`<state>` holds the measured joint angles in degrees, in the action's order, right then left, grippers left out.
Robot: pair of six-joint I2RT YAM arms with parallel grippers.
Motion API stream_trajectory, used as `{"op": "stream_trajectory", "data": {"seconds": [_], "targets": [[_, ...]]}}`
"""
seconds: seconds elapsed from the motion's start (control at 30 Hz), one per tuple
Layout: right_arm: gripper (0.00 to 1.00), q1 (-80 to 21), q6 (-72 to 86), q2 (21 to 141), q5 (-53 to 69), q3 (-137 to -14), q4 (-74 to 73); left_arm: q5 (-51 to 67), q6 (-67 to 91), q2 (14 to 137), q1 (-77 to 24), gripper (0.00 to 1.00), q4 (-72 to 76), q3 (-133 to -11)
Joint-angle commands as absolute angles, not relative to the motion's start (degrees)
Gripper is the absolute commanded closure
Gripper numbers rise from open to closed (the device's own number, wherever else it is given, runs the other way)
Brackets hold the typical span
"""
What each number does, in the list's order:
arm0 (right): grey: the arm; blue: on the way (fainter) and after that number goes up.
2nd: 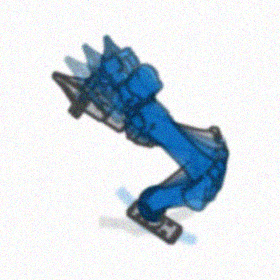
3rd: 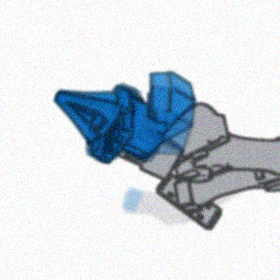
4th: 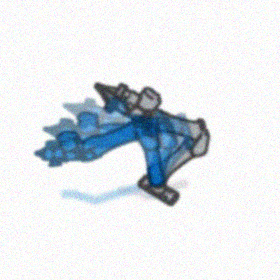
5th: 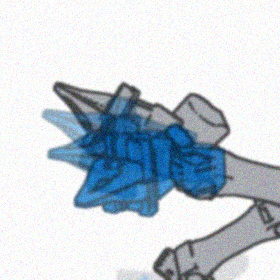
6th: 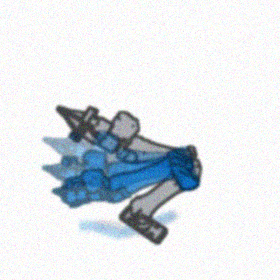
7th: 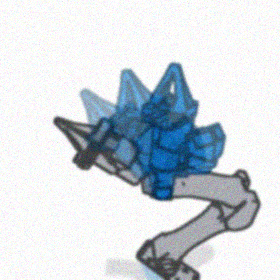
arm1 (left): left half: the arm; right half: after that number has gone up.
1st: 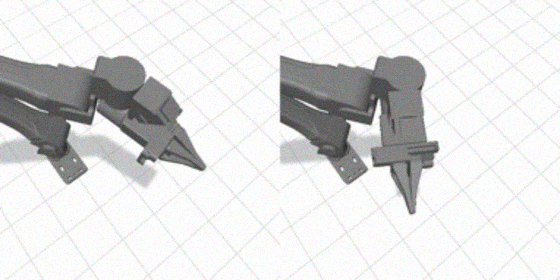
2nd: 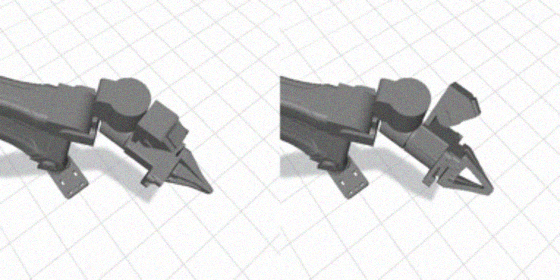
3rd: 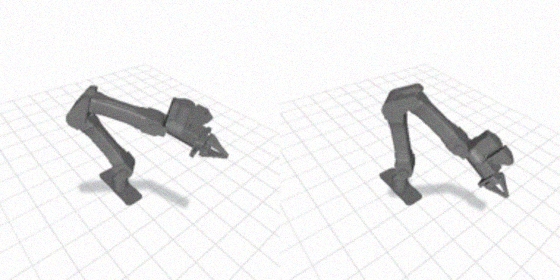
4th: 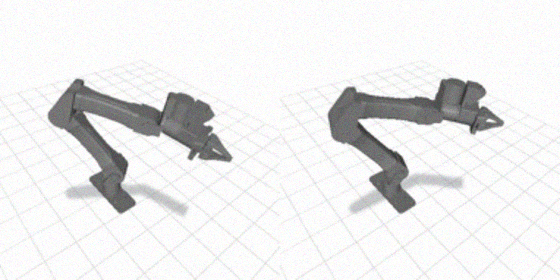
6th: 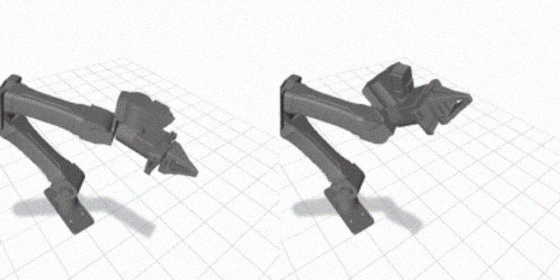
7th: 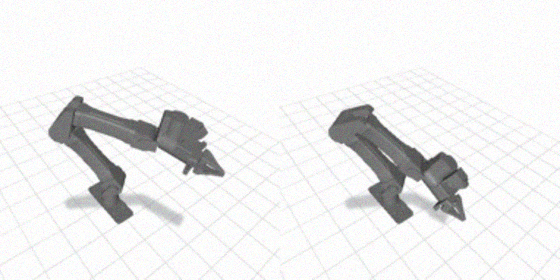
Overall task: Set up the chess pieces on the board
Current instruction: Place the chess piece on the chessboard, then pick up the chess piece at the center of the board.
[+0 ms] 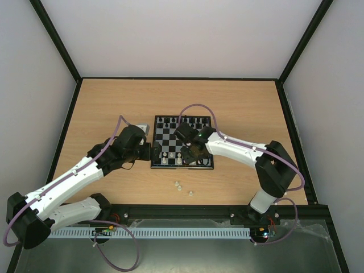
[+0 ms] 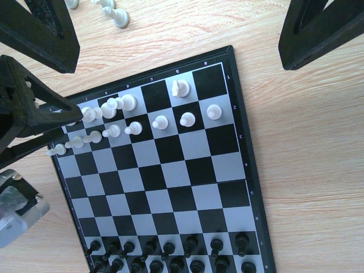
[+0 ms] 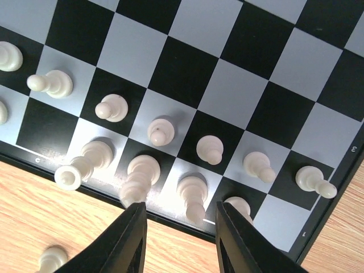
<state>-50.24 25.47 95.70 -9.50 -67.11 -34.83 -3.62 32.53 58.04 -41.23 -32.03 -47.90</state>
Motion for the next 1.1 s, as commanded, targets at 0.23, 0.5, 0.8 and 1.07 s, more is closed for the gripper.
{"op": "stream_trajectory", "data": {"seconds": [0.23, 0.5, 0.8, 1.07], "targets": [[0.56, -49.97, 26.94, 86.38, -13.31, -67.2, -38.62, -3.65, 32.14, 57.46, -41.4, 0.01, -31.68, -47.19], [0.01, -49.15, 28.04, 75.38, -17.08, -62.14, -37.17, -3.31, 32.32, 58.83, -41.47, 0.01, -32.65, -47.84], [0.01, -46.55, 28.39, 64.19, -16.96, -54.7, -32.71, -3.88, 36.23, 64.49, -49.65, 0.01, -39.54, -51.75], [0.01, -45.96, 27.8, 61.33, -12.38, -52.6, -31.89, -6.59, 45.81, 72.87, -63.37, 0.03, -40.82, -53.52]]}}
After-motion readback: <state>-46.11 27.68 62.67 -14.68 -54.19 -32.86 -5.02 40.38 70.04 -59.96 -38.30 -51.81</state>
